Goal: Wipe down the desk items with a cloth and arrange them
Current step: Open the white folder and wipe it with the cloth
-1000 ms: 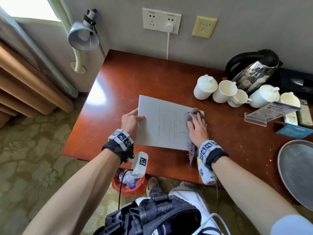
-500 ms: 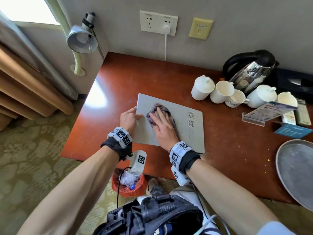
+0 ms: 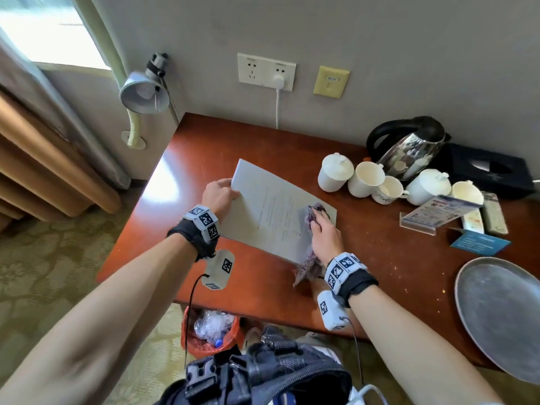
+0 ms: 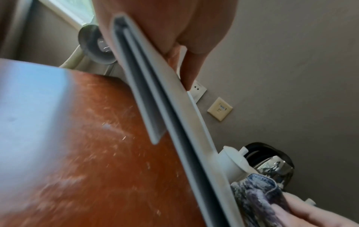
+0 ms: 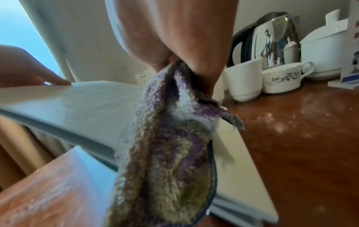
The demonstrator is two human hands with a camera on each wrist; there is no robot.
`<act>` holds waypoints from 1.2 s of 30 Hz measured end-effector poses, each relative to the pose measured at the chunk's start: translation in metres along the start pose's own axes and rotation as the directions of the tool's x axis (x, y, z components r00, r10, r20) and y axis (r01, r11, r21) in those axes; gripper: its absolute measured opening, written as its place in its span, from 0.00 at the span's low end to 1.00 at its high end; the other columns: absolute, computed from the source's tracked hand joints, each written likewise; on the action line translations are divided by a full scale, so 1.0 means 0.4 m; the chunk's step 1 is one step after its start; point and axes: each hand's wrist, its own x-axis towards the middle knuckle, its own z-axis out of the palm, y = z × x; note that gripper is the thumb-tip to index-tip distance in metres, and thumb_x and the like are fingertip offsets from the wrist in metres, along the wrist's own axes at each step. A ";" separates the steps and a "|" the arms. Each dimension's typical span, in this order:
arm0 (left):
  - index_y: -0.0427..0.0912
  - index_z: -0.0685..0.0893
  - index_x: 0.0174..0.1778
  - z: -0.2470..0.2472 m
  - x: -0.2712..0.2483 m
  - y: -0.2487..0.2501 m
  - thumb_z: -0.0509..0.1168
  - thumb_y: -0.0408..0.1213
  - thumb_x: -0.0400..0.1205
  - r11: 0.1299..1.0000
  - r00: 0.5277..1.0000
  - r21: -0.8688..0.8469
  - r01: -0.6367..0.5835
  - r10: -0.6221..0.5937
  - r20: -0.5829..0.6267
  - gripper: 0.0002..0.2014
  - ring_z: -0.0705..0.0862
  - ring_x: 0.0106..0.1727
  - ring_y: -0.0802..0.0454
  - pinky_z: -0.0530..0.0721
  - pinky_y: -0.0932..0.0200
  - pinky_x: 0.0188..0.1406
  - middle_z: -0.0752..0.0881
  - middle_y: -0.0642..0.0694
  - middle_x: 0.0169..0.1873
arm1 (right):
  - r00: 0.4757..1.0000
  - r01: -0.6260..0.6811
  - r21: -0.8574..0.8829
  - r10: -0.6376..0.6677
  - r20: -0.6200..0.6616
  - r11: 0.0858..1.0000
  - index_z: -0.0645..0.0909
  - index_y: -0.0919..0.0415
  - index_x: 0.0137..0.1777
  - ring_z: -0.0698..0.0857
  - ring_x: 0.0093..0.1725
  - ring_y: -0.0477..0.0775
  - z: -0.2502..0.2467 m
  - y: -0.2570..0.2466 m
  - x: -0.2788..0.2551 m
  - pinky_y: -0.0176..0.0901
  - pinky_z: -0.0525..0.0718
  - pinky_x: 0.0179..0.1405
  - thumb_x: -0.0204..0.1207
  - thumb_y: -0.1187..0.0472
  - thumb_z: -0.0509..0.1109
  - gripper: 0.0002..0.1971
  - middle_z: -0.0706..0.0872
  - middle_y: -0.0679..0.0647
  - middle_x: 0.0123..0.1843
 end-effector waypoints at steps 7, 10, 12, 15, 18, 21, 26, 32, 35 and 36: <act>0.44 0.85 0.58 -0.011 0.023 0.200 0.69 0.30 0.79 0.947 0.975 0.239 -0.214 0.190 0.118 0.12 0.88 0.55 0.38 0.88 0.41 0.57 0.88 0.37 0.57 | 0.989 0.023 0.126 -0.004 -0.149 0.992 0.79 0.58 0.75 0.78 0.73 0.62 -0.103 -0.086 0.039 0.48 0.74 0.74 0.87 0.61 0.60 0.18 0.82 0.57 0.74; 0.44 0.84 0.59 -0.016 0.014 0.281 0.68 0.30 0.79 0.893 0.948 0.322 -0.314 0.277 0.155 0.14 0.87 0.55 0.39 0.88 0.44 0.56 0.87 0.38 0.57 | 0.981 0.039 0.193 -0.001 -0.193 0.980 0.80 0.58 0.74 0.81 0.68 0.63 -0.145 -0.109 0.048 0.48 0.77 0.68 0.88 0.58 0.60 0.18 0.85 0.59 0.69; 0.48 0.84 0.59 -0.015 0.012 0.330 0.67 0.31 0.79 0.828 0.924 0.410 -0.382 0.332 0.190 0.14 0.87 0.56 0.38 0.88 0.47 0.55 0.88 0.39 0.57 | 0.975 0.051 0.244 0.004 -0.220 0.969 0.80 0.60 0.74 0.82 0.67 0.59 -0.172 -0.123 0.053 0.43 0.75 0.65 0.88 0.58 0.60 0.18 0.85 0.58 0.68; 0.54 0.82 0.65 -0.007 0.013 0.395 0.63 0.34 0.81 0.653 0.889 0.607 -0.453 0.382 0.252 0.18 0.85 0.58 0.39 0.85 0.50 0.56 0.86 0.43 0.58 | 0.968 0.086 0.299 -0.009 -0.252 0.950 0.81 0.65 0.72 0.80 0.61 0.51 -0.206 -0.144 0.058 0.37 0.72 0.60 0.89 0.61 0.59 0.17 0.86 0.58 0.63; 0.60 0.77 0.68 0.006 0.015 0.444 0.58 0.36 0.83 0.480 0.851 0.716 -0.507 0.413 0.325 0.19 0.84 0.55 0.40 0.83 0.52 0.51 0.86 0.45 0.59 | 0.960 0.123 0.356 -0.020 -0.278 0.926 0.81 0.61 0.73 0.82 0.64 0.53 -0.232 -0.158 0.067 0.40 0.76 0.66 0.89 0.62 0.59 0.17 0.85 0.52 0.60; 0.65 0.76 0.66 0.023 0.026 0.479 0.56 0.36 0.82 0.353 0.824 0.774 -0.526 0.437 0.361 0.21 0.84 0.51 0.42 0.80 0.53 0.44 0.87 0.46 0.61 | 0.953 0.147 0.372 -0.030 -0.302 0.916 0.79 0.59 0.75 0.81 0.67 0.50 -0.256 -0.173 0.075 0.39 0.74 0.71 0.89 0.63 0.59 0.18 0.85 0.50 0.65; 0.65 0.76 0.67 0.056 0.048 0.547 0.54 0.35 0.83 0.250 0.792 0.797 -0.550 0.460 0.402 0.22 0.82 0.49 0.42 0.82 0.52 0.45 0.87 0.46 0.61 | 0.946 0.160 0.366 -0.036 -0.324 0.917 0.78 0.61 0.76 0.77 0.65 0.44 -0.300 -0.182 0.101 0.33 0.69 0.67 0.88 0.64 0.59 0.18 0.83 0.47 0.64; 0.62 0.78 0.66 0.122 0.097 0.618 0.56 0.33 0.84 0.204 0.747 0.755 -0.623 0.443 0.497 0.21 0.84 0.53 0.41 0.86 0.46 0.52 0.87 0.46 0.57 | 0.957 0.157 0.381 -0.045 -0.288 0.911 0.80 0.58 0.74 0.83 0.66 0.53 -0.322 -0.160 0.157 0.47 0.76 0.74 0.88 0.63 0.60 0.17 0.87 0.53 0.65; 0.62 0.78 0.66 0.160 0.120 0.629 0.56 0.34 0.83 0.190 0.747 0.760 -0.622 0.436 0.502 0.20 0.84 0.51 0.42 0.86 0.44 0.53 0.87 0.45 0.56 | 0.959 0.147 0.409 -0.029 -0.280 0.901 0.80 0.58 0.74 0.82 0.67 0.52 -0.338 -0.152 0.178 0.49 0.75 0.75 0.88 0.63 0.60 0.17 0.86 0.53 0.66; 0.64 0.78 0.65 0.170 0.126 0.630 0.55 0.35 0.83 0.179 0.749 0.765 -0.619 0.427 0.506 0.20 0.84 0.50 0.43 0.87 0.44 0.53 0.87 0.45 0.55 | 0.959 0.143 0.412 -0.023 -0.283 0.900 0.80 0.58 0.74 0.82 0.67 0.51 -0.345 -0.147 0.184 0.48 0.75 0.75 0.88 0.63 0.60 0.17 0.86 0.52 0.66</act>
